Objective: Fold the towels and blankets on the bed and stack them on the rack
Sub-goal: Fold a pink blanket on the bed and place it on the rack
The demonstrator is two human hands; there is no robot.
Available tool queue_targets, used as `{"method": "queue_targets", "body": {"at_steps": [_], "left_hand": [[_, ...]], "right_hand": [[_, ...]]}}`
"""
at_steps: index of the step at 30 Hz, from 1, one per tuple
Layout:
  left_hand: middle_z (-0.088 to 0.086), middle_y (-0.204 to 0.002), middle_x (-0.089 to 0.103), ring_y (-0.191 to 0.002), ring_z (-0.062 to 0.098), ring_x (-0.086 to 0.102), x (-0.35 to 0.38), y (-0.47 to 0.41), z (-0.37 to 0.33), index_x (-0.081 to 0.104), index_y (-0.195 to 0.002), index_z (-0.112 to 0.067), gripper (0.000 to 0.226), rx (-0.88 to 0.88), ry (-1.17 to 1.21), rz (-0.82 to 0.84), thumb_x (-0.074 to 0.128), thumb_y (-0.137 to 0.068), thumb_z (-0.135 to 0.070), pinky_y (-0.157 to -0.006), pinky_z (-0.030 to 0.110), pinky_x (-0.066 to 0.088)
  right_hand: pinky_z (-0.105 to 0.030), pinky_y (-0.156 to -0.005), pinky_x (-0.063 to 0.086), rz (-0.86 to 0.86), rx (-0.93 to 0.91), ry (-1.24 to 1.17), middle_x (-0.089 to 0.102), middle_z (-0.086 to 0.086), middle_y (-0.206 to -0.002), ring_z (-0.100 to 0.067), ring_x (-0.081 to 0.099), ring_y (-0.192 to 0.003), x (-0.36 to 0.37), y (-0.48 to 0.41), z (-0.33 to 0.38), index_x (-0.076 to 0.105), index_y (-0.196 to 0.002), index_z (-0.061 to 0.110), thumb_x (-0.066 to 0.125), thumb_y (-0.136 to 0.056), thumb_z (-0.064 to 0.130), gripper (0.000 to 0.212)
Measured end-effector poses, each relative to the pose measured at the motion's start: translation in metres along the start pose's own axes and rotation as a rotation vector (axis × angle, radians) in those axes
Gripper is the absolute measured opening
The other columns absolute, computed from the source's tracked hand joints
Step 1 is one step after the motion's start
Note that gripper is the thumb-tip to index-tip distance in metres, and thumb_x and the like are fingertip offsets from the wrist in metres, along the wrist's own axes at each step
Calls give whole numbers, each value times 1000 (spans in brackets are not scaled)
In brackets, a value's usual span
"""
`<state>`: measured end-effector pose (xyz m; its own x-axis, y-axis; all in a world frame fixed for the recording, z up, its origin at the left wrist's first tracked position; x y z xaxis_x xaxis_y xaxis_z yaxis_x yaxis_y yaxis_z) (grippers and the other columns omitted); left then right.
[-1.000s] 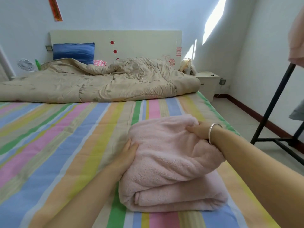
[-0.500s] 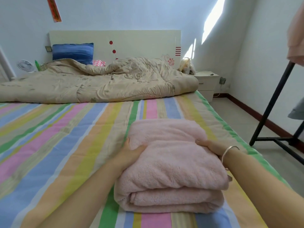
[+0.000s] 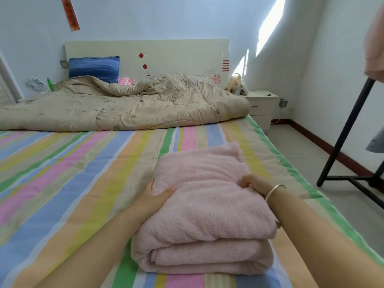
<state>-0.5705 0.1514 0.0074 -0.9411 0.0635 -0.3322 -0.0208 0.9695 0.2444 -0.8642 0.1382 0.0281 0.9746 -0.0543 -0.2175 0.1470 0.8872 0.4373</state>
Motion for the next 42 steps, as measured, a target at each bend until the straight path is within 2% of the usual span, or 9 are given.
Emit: {"method": "queue_targets", "body": {"at_steps": [10,13,18,26,31,33,35,38,42], "left_hand": [[5,-121,63,-99,22,62,-11,27,8,48,-139,-19,99,-275,19,126,73,-61,-74,-83,33,50],[7,-128,60,-108,26,60,-16,32,3,47,-140,-16,109,-203,-21,36,79,-53,-73,-93,36,49],[0,-143,47,-125,21,48,-64,34,-70,44,-140,-20,115,125,-402,-103,75,-46,-78,-95,30,38],[6,-157,30,-141,28,32,-25,72,-36,36,-149,-23,54,94,-1009,46,40,-98,-40,-116,40,27],[9,-163,8,-149,26,5,5,132,-10,22,-153,-24,55,124,-1007,-201,22,-102,-45,-119,51,0],[6,-164,1,-150,23,-1,6,140,-4,13,-156,-26,59,117,-1051,-197,17,-101,-48,-118,54,-7],[1,-163,-11,-150,20,-10,5,141,13,2,-156,-29,64,92,-1053,-180,11,-99,-54,-116,57,-11],[-6,-158,-23,-147,15,-20,7,136,58,-4,-156,-31,82,88,-973,-220,-5,-83,-69,-118,57,-6],[-11,-160,-17,-147,12,-20,15,142,73,-6,-153,-36,80,119,-898,-255,-3,-81,-71,-118,57,-3]], "right_hand": [[-16,-67,54,111,30,-67,63,-11,-126,-6,63,-85,7,8,-32,63,-102,20,73,-66,52,49],[-23,-47,43,30,21,-147,68,-13,-69,-18,49,-64,14,49,-35,56,-89,-2,59,-90,29,31],[-25,-47,51,118,-56,-233,63,-7,-52,-16,60,-47,45,112,-37,58,-89,1,70,-87,27,28],[-29,-61,50,481,215,196,71,-12,-87,-22,64,-65,116,222,-105,57,-100,15,34,-91,68,59],[-33,-57,50,-19,-468,544,63,0,-54,-19,62,-55,92,216,-34,60,-65,10,47,-96,36,43],[-37,-78,46,-308,-948,715,68,3,-78,-22,59,-87,100,219,-6,64,-76,16,38,-95,40,40],[-41,-113,21,-163,-1084,1026,51,5,-140,-22,32,-135,125,199,-11,61,-119,29,9,-93,60,66],[-42,-117,-14,-60,-787,1315,4,13,-161,-18,-8,-149,121,143,-49,18,-150,43,-22,-71,78,95],[-48,-118,-8,-140,-401,1206,-4,11,-162,-21,-8,-149,78,99,-64,7,-153,38,9,-93,67,67]]}}
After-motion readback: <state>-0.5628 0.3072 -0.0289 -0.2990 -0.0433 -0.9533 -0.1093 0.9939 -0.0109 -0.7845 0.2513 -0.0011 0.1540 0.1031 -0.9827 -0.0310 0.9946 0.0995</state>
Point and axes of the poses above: each hand's wrist, its own y-axis away from the middle knuckle, its own x-axis out of the palm, z = x × y, the point moved 4 cm from there along -y, towards the middle knuckle
